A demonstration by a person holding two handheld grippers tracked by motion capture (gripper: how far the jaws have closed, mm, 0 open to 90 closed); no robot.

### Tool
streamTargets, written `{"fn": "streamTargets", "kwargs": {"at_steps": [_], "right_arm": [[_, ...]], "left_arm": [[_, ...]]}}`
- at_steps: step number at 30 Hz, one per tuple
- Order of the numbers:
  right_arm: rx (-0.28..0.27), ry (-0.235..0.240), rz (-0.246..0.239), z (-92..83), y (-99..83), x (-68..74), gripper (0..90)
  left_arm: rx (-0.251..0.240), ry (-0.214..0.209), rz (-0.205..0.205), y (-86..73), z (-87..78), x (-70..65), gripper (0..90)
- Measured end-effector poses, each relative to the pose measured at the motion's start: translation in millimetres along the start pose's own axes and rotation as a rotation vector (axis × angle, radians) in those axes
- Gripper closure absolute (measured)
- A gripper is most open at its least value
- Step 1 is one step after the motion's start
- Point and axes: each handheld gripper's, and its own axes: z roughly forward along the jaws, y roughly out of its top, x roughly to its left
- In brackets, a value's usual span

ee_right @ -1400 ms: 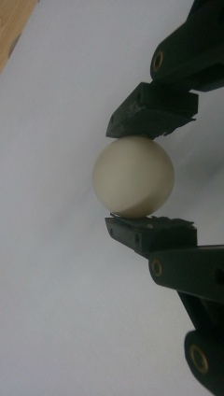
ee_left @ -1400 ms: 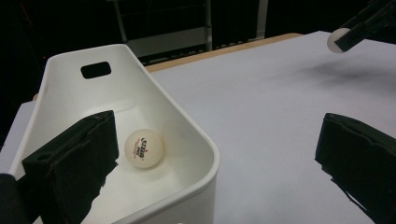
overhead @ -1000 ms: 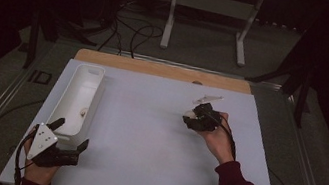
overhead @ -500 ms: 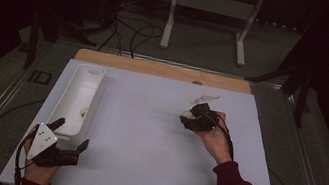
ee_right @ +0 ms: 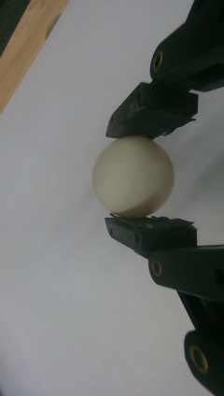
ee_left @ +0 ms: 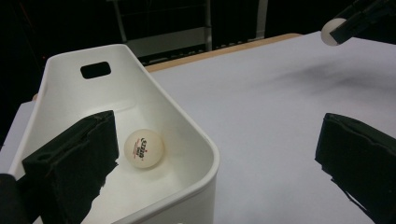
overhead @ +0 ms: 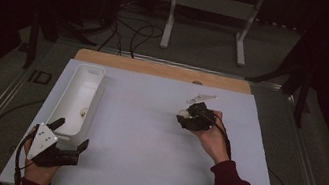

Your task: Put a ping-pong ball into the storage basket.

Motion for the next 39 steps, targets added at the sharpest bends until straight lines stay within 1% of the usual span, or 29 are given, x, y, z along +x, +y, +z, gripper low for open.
{"fn": "streamTargets", "kwargs": {"at_steps": [4, 18, 39], "right_arm": [[-0.008, 0.005, -0.011, -0.2, 4.0, 3.2, 50.1], [-0.016, 0.015, -0.016, -0.2, 6.0, 7.1, 50.1], [-0.031, 0.036, -0.024, 2.0, 10.5, 18.4, 50.1]], "left_arm": [[-0.001, 0.0, 0.0, 0.0, -0.1, 0.1, 0.2], [0.001, 0.0, 0.001, 0.0, 0.2, -0.2, 0.2], [0.001, 0.0, 0.001, 0.0, 0.1, -0.1, 0.2]]}}
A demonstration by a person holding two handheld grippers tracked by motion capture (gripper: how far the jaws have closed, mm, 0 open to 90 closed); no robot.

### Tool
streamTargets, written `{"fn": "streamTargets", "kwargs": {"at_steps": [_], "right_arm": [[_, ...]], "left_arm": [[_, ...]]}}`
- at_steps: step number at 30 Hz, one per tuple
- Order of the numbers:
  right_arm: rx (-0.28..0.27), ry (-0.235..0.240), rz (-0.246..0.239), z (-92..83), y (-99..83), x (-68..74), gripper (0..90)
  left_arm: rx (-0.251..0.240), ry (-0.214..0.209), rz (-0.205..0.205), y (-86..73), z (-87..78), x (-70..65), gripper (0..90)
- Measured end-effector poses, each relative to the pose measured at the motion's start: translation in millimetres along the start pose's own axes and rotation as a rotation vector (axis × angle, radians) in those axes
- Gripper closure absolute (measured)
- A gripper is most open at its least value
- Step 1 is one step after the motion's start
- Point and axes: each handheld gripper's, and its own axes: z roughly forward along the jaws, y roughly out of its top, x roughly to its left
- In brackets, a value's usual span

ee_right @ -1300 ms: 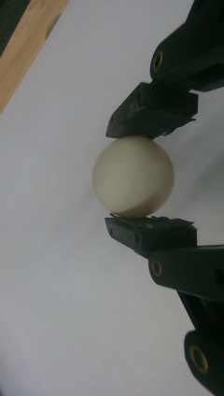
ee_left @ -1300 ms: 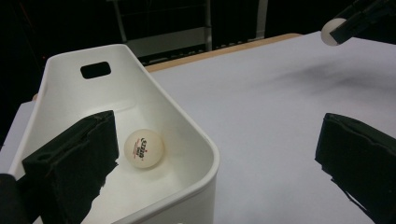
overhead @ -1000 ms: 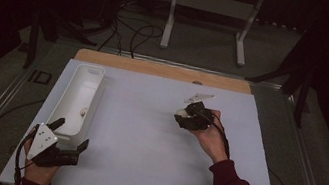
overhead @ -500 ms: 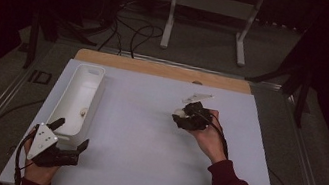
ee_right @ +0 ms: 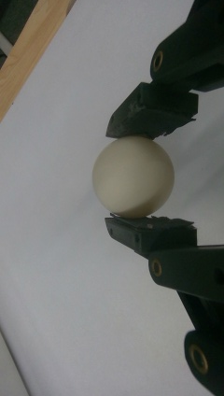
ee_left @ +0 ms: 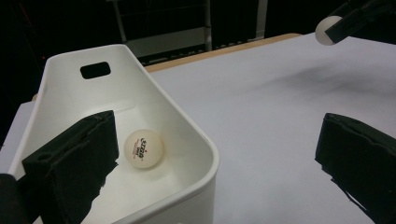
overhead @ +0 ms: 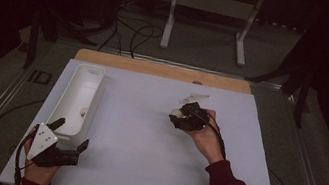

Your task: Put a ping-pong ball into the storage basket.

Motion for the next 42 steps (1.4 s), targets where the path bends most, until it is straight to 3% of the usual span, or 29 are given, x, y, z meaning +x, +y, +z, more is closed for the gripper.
{"fn": "streamTargets", "kwargs": {"at_steps": [42], "right_arm": [[-0.042, 0.047, -0.061, 4.5, 33.3, 28.6, 50.1]], "left_arm": [[-0.001, 0.0, 0.0, 0.0, -0.3, 0.2, 0.2]]}}
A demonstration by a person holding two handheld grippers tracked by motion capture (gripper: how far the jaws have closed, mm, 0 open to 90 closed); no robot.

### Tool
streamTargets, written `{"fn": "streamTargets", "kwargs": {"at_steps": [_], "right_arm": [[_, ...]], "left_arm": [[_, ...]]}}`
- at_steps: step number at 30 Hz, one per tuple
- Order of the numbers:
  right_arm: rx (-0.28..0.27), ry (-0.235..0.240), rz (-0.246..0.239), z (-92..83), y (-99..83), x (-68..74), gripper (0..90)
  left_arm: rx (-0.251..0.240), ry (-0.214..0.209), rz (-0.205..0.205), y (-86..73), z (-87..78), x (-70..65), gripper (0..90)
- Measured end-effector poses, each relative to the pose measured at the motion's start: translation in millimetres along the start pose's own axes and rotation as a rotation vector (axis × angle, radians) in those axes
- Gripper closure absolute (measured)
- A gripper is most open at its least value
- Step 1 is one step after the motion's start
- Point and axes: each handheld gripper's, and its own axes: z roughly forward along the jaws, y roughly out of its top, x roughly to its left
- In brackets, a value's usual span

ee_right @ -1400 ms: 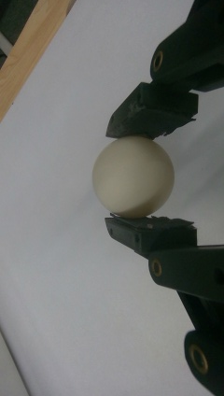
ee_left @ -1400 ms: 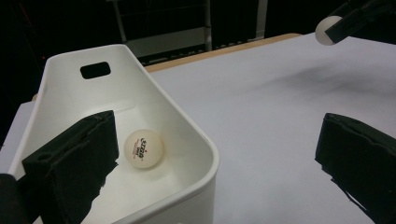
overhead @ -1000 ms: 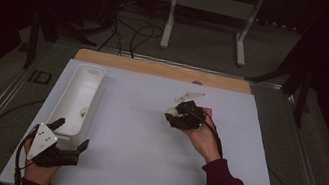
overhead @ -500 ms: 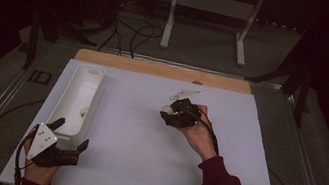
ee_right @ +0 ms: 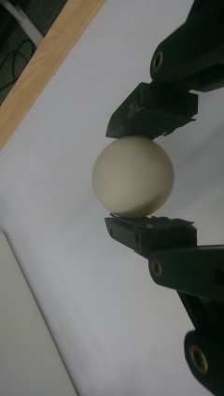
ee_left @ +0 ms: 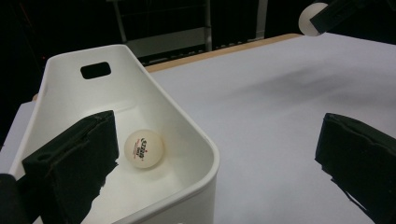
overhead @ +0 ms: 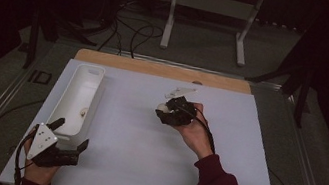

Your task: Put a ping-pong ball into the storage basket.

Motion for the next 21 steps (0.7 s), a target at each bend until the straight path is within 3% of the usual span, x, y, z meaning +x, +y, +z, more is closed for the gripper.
{"fn": "streamTargets", "kwargs": {"at_steps": [21], "right_arm": [[-0.021, 0.025, -0.004, 5.0, 9.1, 10.6, 50.2]], "left_arm": [[0.0, 0.0, 0.0, 0.0, 0.1, -0.1, 0.2]]}}
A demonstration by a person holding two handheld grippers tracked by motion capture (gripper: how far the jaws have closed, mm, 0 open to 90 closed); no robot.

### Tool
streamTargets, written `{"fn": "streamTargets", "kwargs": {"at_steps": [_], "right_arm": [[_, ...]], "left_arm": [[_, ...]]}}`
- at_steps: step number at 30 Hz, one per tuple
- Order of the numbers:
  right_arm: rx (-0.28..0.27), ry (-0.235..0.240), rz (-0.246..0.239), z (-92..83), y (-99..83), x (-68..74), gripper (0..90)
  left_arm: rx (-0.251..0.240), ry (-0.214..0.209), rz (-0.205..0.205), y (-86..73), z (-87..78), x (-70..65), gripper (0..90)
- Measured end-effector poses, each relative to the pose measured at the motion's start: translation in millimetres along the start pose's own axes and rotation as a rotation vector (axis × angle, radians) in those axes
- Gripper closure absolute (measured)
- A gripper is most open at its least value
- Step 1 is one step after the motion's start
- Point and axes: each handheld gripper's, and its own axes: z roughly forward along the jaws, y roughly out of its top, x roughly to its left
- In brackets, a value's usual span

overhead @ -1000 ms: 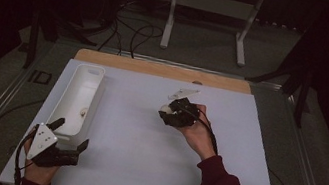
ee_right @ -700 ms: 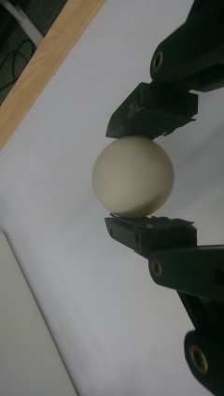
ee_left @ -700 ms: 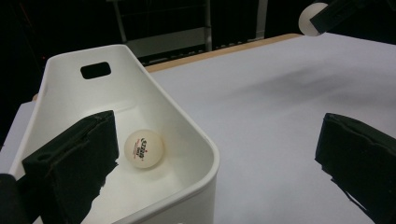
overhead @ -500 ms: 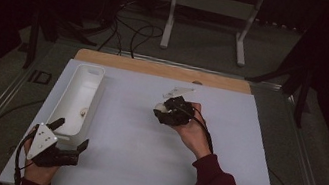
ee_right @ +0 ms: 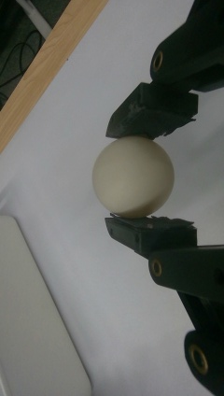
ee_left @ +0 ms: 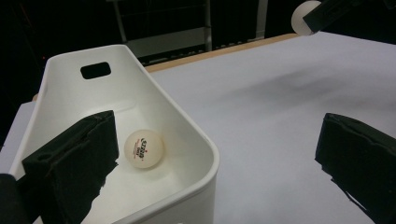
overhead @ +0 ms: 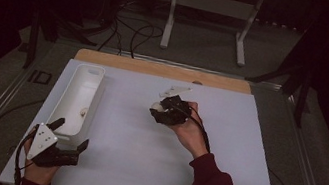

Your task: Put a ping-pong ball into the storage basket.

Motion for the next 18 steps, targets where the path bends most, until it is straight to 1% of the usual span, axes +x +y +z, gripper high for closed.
{"fn": "streamTargets", "kwargs": {"at_steps": [18], "right_arm": [[-0.011, 0.026, -0.008, 5.0, 8.1, 9.0, 50.2]], "left_arm": [[0.001, -0.002, 0.0, 0.0, 0.0, 0.1, 0.2]]}}
